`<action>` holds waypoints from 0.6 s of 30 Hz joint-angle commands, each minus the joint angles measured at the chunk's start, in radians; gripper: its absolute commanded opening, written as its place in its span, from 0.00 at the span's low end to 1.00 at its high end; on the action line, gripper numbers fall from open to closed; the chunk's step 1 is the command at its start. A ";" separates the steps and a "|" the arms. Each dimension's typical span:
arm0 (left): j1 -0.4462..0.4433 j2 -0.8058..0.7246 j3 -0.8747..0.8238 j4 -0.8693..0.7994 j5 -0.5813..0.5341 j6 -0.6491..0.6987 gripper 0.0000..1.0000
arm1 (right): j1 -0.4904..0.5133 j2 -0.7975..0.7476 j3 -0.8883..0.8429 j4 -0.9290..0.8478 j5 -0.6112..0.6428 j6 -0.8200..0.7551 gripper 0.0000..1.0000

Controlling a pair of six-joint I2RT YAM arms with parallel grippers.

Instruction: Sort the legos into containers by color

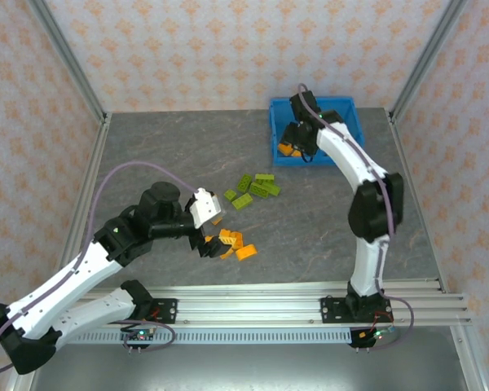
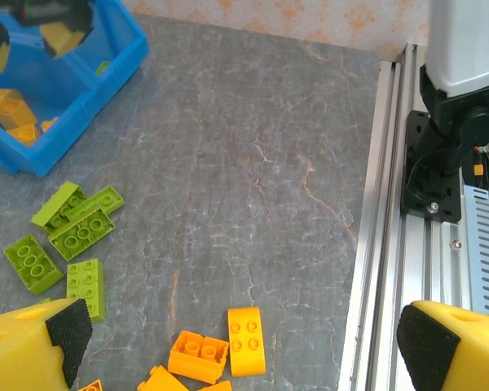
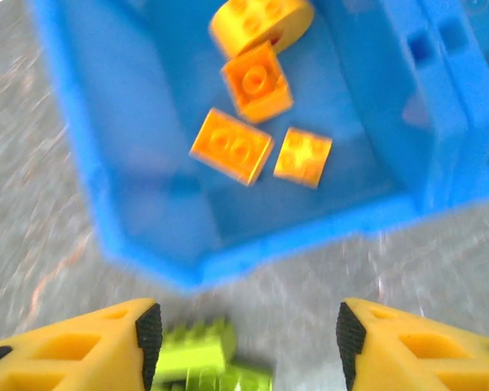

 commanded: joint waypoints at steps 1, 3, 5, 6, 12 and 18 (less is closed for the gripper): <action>-0.009 0.015 0.005 0.054 -0.003 0.011 1.00 | 0.100 -0.172 -0.209 0.147 -0.040 -0.085 0.64; -0.010 0.030 0.008 0.061 0.004 0.016 1.00 | 0.158 -0.214 -0.291 0.158 -0.053 -0.129 0.65; -0.014 0.050 0.016 0.060 0.012 0.024 1.00 | 0.215 -0.208 -0.313 0.118 -0.062 -0.177 0.65; -0.015 0.057 0.020 0.060 0.016 0.027 1.00 | 0.239 -0.187 -0.304 0.091 -0.066 -0.188 0.65; -0.025 0.075 0.028 0.052 0.010 0.024 1.00 | 0.309 0.006 -0.213 0.032 -0.041 0.168 0.67; -0.045 -0.011 -0.049 0.058 -0.020 0.028 1.00 | 0.381 0.155 -0.133 0.038 0.052 0.277 0.84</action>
